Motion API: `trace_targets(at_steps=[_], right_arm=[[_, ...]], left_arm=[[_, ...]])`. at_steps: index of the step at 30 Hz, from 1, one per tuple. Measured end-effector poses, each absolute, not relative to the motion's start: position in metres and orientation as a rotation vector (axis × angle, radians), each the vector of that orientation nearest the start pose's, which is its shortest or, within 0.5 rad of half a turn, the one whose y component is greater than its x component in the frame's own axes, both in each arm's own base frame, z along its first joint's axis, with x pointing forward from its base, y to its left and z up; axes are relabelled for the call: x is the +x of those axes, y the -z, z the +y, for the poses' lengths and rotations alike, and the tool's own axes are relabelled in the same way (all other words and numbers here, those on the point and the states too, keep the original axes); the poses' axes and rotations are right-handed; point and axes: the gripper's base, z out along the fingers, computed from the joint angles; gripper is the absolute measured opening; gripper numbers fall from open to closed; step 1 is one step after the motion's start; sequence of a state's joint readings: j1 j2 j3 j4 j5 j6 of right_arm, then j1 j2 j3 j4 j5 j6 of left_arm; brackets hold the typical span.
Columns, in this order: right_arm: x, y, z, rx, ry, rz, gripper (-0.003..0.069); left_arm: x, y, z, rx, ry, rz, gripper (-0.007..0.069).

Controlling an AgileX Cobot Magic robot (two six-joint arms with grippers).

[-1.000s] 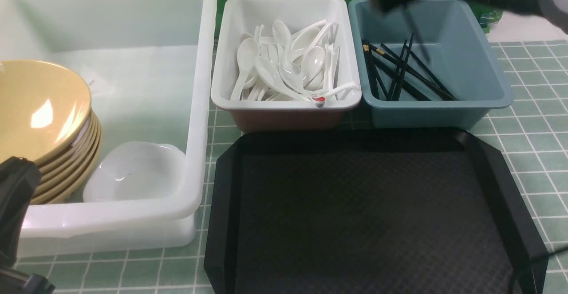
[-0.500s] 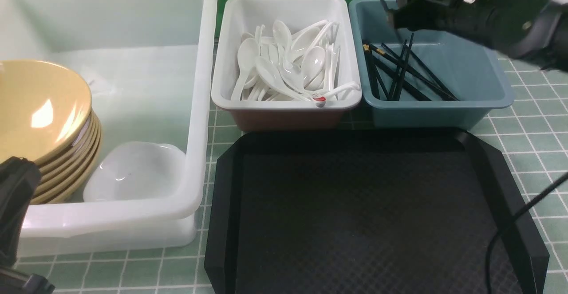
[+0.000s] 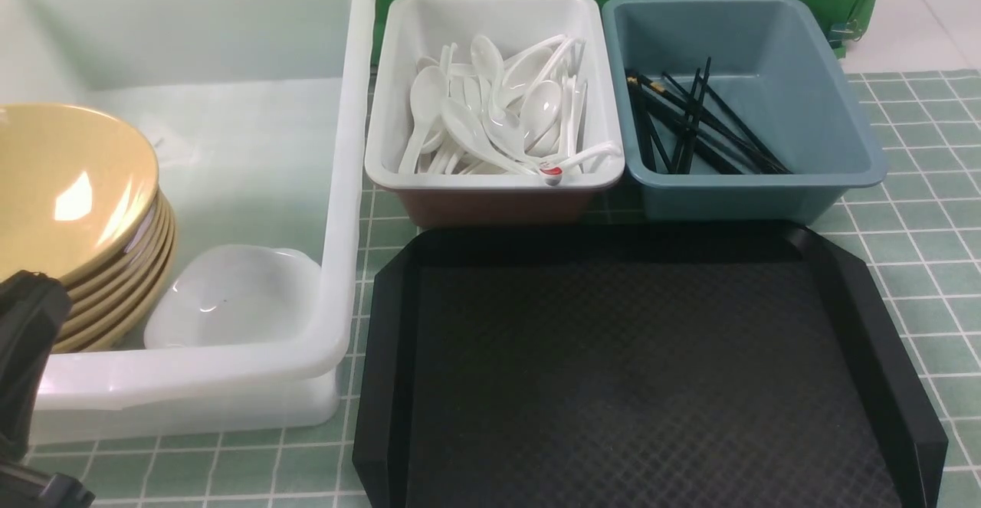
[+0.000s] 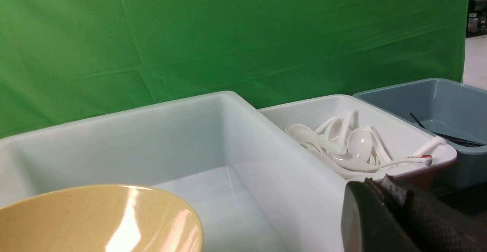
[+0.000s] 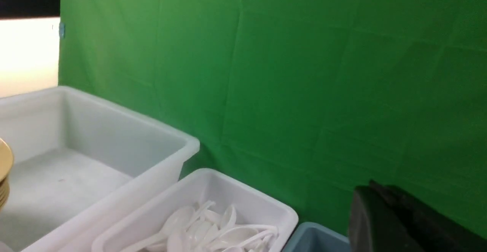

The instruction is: On blue table put chopsticks spoon bowls plates into blue grey white boxes.

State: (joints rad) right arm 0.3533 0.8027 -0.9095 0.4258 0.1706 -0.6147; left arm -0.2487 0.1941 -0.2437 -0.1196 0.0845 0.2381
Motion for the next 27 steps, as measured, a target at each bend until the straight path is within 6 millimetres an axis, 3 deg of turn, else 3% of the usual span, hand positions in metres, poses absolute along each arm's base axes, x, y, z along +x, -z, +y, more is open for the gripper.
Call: trace_targets(at_steps=[2,4,9,14,17,20,27], right_arm=[[0.137,-0.413,0.056,-0.459,-0.163,1.442,0.0038],[0.115,-0.381,0.046,-0.446,-0.137,1.427,0.0038],[0.082,-0.305,0.031,-0.437,-0.101,1.440,0.0038],[0.066,-0.232,0.024,-0.468,-0.078,1.495,0.0038],[0.061,-0.204,0.022,-0.497,-0.055,1.512,0.0038],[0.058,-0.200,0.021,-0.493,-0.049,1.491,0.0038],[0.055,-0.212,0.010,-0.375,0.114,1.367,0.0038]], left_arm=[[0.064,-0.276,-0.017,0.286,0.111,1.492,0.0005],[0.064,-0.276,-0.017,0.286,0.111,1.492,0.0005],[0.064,-0.276,-0.017,0.286,0.111,1.492,0.0005],[0.064,-0.276,-0.017,0.286,0.111,1.492,0.0005],[0.064,-0.276,-0.017,0.286,0.111,1.492,0.0005],[0.064,-0.276,-0.017,0.286,0.111,1.492,0.0005],[0.064,-0.276,-0.017,0.288,0.113,1.494,0.0005]])
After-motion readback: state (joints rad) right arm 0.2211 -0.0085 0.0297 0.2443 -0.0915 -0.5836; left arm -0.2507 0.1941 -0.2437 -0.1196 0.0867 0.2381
